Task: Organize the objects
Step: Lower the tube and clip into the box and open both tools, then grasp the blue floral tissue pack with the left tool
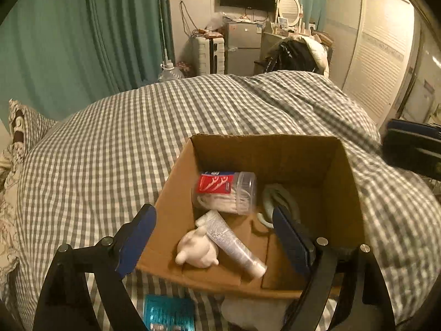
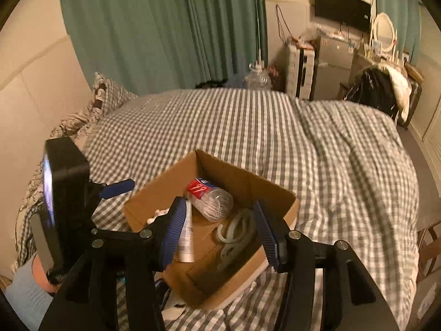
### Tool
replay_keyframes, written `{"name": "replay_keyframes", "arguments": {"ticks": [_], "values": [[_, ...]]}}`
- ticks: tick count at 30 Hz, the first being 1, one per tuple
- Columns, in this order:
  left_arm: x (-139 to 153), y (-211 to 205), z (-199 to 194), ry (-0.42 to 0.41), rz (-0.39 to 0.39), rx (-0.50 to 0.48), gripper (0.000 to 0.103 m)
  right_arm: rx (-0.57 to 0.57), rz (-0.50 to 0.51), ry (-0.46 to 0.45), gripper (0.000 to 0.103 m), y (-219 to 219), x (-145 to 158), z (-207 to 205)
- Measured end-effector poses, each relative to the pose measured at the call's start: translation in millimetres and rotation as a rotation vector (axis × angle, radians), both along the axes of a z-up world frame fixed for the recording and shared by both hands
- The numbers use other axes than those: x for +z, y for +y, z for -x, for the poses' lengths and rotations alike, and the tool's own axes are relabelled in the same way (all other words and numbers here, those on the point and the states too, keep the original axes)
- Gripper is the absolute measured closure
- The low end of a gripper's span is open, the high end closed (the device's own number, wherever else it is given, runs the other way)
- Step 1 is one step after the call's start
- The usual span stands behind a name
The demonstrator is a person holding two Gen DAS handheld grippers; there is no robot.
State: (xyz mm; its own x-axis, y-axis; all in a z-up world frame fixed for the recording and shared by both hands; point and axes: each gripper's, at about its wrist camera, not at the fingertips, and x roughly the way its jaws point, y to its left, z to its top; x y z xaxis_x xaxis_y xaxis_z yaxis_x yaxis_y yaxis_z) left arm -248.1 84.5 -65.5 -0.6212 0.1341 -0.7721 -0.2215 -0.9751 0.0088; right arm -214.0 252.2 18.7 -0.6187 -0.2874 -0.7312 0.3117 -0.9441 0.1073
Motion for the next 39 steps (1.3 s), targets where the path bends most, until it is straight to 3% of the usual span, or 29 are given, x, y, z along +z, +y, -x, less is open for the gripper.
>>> {"name": "replay_keyframes", "arguments": {"ticks": [9,12,16,23,27,31,35,39], "values": [[57,-34,-91,0.078,0.028,0.051,0.014,0.014,-0.004,0.117,0.041,10,63,-99],[71,-48,-126,0.121,0.038,0.121,0.014,0.017,-0.02,0.136,0.039,14,71,-129],[73,-63,-161,0.113,0.006,0.157,0.014,-0.003,-0.062,0.158,0.039,19,72,-172],[55,-64,-221,0.128,0.027,0.156,0.014,-0.028,-0.155,0.156,0.038,26,29,-224],[26,-50,-252,0.12,0.041,0.142,0.014,-0.071,-0.187,0.156,0.038,30,-8,-242],[-14,-26,-272,0.052,0.093,0.101,0.014,-0.109,-0.218,0.153,0.038,28,-37,-257],[-39,-9,-287,-0.005,0.047,0.054,0.014,-0.096,-0.198,0.089,0.038,29,-64,-263],[-47,10,-291,-0.003,0.035,0.015,0.014,-0.095,-0.212,0.042,0.038,30,-85,-265]]}}
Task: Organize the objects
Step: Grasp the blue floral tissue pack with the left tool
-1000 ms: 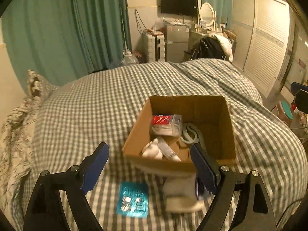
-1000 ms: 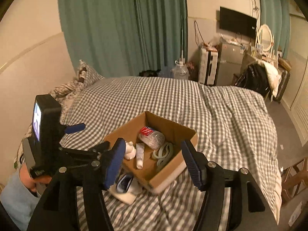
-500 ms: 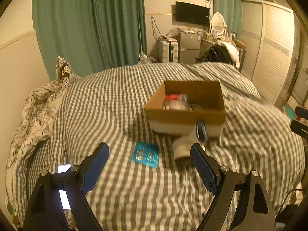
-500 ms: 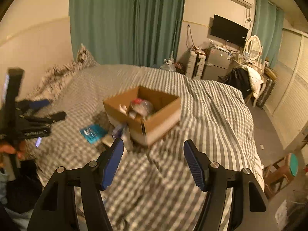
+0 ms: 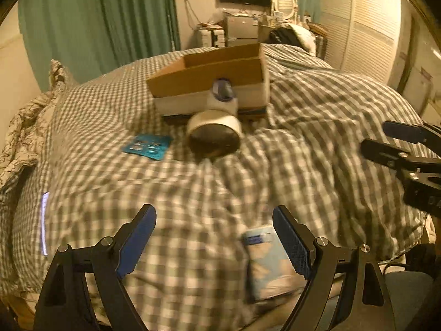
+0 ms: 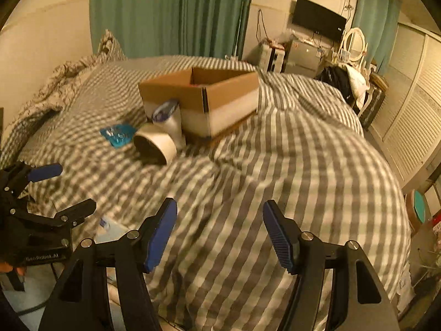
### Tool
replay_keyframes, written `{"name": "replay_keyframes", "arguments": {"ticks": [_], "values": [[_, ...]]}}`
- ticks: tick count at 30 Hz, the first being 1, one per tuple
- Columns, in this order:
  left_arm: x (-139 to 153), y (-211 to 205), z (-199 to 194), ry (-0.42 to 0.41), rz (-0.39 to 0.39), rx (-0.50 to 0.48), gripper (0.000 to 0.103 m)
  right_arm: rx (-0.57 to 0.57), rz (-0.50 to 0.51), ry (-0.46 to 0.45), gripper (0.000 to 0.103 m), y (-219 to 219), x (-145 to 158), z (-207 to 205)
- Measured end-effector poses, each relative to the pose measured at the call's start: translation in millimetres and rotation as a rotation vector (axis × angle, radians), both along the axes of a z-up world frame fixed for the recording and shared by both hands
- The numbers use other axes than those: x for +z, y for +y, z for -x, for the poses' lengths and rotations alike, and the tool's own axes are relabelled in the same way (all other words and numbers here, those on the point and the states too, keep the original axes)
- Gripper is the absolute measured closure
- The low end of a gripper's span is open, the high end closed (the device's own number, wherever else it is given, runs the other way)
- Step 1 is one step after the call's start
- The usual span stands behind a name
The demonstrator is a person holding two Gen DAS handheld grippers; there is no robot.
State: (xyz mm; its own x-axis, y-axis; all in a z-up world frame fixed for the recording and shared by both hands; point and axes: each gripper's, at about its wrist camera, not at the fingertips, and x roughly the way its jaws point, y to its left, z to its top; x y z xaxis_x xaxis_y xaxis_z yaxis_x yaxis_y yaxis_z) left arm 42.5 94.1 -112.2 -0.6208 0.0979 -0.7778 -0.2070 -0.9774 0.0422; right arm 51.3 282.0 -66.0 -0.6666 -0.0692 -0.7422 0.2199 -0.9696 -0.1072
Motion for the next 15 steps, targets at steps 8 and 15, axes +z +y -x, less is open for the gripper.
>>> {"name": "replay_keyframes", "arguments": {"ticks": [8,15], "values": [[-30,40,-4,-0.078,0.036,-0.118,0.019,-0.025,0.014,-0.01,0.038,7,-6,0],[-46,35,5,-0.196,-0.062,-0.167,0.044,-0.028,0.018,-0.017,0.038,8,-7,1]]}}
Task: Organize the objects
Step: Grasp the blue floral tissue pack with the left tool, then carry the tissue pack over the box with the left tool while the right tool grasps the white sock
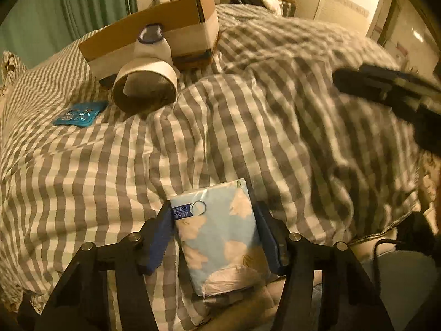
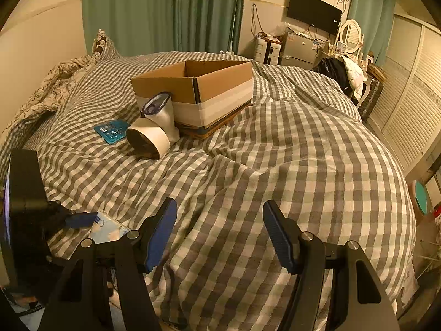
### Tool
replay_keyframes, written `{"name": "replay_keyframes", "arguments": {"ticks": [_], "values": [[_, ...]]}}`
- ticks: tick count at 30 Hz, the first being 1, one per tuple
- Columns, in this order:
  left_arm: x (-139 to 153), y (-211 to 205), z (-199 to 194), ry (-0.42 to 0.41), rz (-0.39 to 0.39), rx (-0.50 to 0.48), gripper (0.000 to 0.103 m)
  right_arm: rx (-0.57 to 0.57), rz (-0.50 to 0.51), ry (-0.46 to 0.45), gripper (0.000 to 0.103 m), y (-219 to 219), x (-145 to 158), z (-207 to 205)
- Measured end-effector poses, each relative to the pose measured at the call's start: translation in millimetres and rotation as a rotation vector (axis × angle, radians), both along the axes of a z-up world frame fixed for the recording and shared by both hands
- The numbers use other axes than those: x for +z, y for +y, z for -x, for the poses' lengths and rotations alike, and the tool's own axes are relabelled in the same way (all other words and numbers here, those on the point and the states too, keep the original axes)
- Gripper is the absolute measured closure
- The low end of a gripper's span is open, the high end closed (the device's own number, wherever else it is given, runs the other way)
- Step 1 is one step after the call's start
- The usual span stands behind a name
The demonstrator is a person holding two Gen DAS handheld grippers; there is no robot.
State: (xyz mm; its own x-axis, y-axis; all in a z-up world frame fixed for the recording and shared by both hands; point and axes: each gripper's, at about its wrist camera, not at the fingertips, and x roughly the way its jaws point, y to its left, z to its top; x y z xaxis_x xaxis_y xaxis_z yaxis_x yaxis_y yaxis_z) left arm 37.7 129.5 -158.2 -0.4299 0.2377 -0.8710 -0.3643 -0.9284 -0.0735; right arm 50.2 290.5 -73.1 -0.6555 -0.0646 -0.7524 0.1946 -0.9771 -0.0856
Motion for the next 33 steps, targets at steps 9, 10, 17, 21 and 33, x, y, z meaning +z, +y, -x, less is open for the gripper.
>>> {"name": "replay_keyframes", "arguments": {"ticks": [9,10,17,21,33], "values": [[63,-52,23,0.146,-0.083,0.13,0.044,0.032,0.014,0.024,0.038,-5,11,7],[69,-58,26,0.162,-0.086,0.147,0.044,0.038,0.017,0.024,0.038,-6,13,10],[112,-90,68,0.27,-0.077,0.231,0.044,0.072,0.039,0.088,0.038,-20,44,45],[134,-96,97,0.332,-0.059,0.244,0.044,0.103,0.049,0.138,0.038,-34,72,77],[137,-83,213,0.327,-0.054,0.25,0.044,0.209,0.108,0.052,0.039,-83,68,160]]}}
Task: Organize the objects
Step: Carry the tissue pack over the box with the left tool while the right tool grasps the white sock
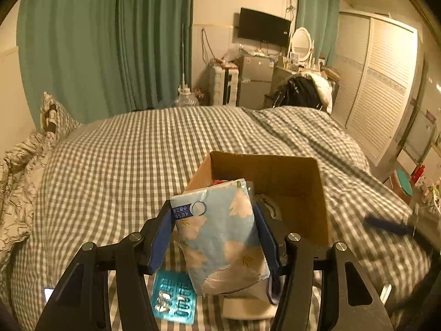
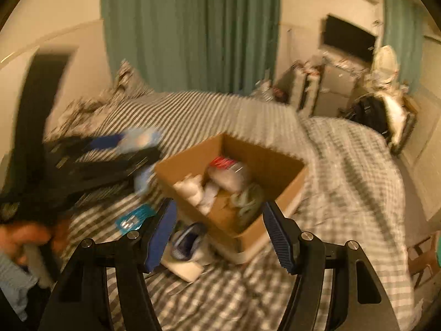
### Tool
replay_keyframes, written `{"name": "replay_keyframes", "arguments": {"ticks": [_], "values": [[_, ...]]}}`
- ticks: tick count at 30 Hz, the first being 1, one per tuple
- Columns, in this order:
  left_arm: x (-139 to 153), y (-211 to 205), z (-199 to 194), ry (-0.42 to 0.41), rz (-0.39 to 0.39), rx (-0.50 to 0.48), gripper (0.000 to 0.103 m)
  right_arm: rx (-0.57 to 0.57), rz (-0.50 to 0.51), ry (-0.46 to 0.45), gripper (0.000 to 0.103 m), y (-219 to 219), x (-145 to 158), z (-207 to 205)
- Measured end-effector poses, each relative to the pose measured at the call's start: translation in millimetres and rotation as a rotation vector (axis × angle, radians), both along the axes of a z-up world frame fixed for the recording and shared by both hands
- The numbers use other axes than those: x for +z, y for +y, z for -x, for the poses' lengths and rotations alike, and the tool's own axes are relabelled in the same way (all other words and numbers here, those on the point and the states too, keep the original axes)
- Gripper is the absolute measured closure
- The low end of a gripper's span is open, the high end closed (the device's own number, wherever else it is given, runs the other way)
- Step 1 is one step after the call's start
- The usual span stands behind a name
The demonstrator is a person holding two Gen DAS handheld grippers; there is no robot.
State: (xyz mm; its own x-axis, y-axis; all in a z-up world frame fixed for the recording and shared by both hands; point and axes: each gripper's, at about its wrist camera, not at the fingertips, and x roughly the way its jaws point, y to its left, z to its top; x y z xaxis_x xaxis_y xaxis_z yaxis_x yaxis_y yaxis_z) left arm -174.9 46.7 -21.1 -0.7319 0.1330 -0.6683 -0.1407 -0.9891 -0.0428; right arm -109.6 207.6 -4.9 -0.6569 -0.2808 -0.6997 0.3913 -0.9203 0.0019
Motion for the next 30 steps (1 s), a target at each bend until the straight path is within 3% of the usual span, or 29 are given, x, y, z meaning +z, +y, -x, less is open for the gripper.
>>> {"name": "replay_keyframes", "arguments": {"ticks": [5,9,14,16,18,19,22,26,30], "values": [[-24,-7,18,-0.044,0.009,0.017,0.044,0.038,-0.001,-0.118,0.039,-27,-49,0],[-32,-16,20,-0.049,0.004,0.026,0.044,0.06,-0.001,-0.156,0.039,-38,-69,-9],[-36,-23,15,-0.05,-0.005,0.025,0.044,-0.01,-0.048,-0.212,0.041,-39,-94,8],[-38,-25,12,-0.055,-0.005,0.021,0.044,-0.041,-0.065,-0.231,0.06,-38,-104,18],[-38,-27,8,-0.058,0.0,0.017,0.044,-0.041,-0.047,-0.26,0.074,-35,-112,26],[-37,-28,7,-0.059,0.004,0.014,0.044,-0.035,-0.036,-0.264,0.083,-35,-112,27],[-33,-31,3,-0.053,0.016,0.014,0.044,-0.01,-0.034,-0.215,0.096,-35,-97,24],[-21,-36,5,-0.034,0.013,0.016,0.044,0.007,0.011,-0.134,0.097,-29,-56,21],[-9,-35,15,-0.022,0.004,0.024,0.044,0.022,0.033,0.002,0.097,-25,3,23]]}}
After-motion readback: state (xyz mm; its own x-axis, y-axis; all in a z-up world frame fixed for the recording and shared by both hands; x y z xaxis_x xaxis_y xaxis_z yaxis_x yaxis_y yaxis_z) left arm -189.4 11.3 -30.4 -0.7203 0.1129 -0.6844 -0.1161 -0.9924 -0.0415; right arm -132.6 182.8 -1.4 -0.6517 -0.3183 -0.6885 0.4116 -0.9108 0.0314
